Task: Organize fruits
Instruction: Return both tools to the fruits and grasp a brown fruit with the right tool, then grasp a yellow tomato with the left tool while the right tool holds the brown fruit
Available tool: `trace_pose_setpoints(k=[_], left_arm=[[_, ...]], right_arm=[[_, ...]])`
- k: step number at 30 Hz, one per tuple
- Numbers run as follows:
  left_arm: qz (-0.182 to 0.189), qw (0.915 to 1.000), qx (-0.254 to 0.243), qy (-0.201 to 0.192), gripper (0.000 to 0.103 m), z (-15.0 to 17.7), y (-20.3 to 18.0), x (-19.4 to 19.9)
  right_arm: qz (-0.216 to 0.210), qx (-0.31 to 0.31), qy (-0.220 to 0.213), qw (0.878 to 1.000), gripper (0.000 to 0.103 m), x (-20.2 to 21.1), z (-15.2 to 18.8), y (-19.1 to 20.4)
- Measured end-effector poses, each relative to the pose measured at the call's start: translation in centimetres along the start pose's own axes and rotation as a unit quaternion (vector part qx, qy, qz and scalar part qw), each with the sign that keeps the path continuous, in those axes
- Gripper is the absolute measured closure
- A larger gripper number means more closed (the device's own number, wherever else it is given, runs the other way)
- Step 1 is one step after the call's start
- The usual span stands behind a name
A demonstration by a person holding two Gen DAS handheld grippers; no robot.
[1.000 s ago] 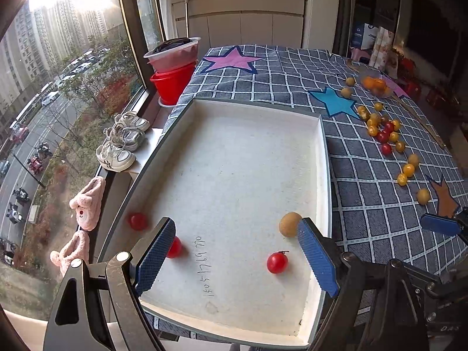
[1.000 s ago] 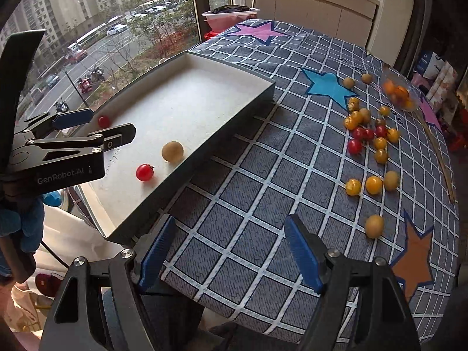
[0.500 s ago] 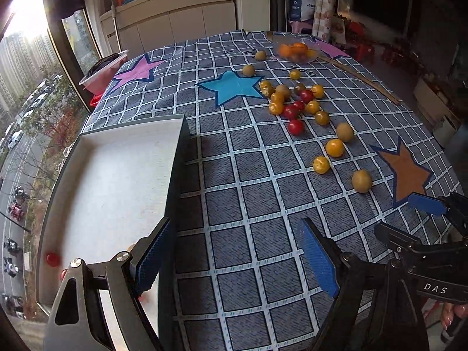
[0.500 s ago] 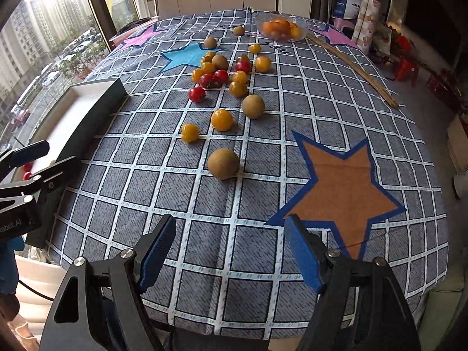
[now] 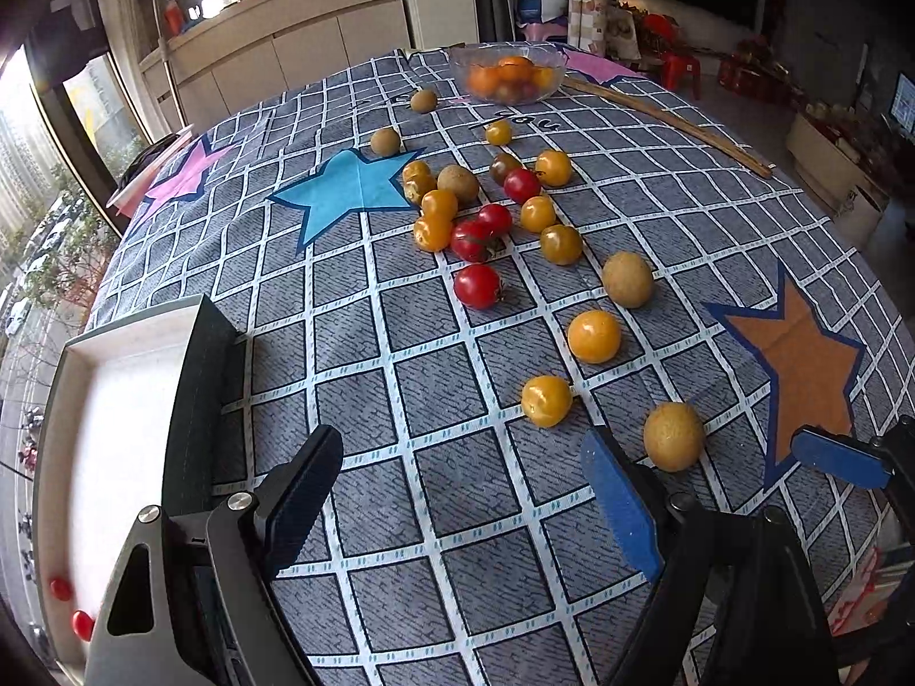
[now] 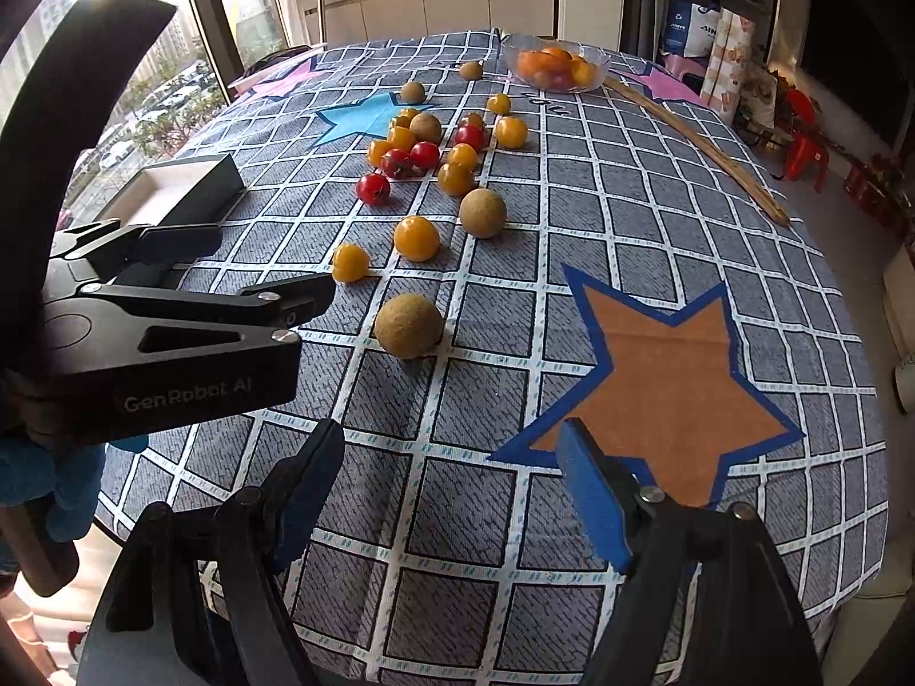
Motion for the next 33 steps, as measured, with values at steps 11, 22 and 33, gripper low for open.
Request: trace_pose_setpoints(k=[11,22,33], left_arm=[[0.012,0.9999,-0.003,0.007,0.032,-1.9,-0.5,-1.7],[0.050,0.9983,-0.021,0.019,0.079,-2.0,-0.8,-1.4],[0.045,0.9988,-0.013,0.015,0.080,-0.2,0.2,-0.9]], right_arm=[[-0.008,0.000,-0.012,1.000,0.028,-1.2,-2.0,0.0],[0.011,0.010,-0.022,1.000,0.043,-1.7,-3.6,0.6],[-0.019,0.000,-0.009,1.000,0.076,-1.3,-3.1,0.5]])
Point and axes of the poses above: each gripper's, at about its wrist camera, not at the fingertips, and x roughly against the way its jaws point, y to its left, z to its underside, the point moved 2 cm from there along -x, roughly the way its jaws point, and after that the axes turned 15 degrees about y, right-handed, at the moved point
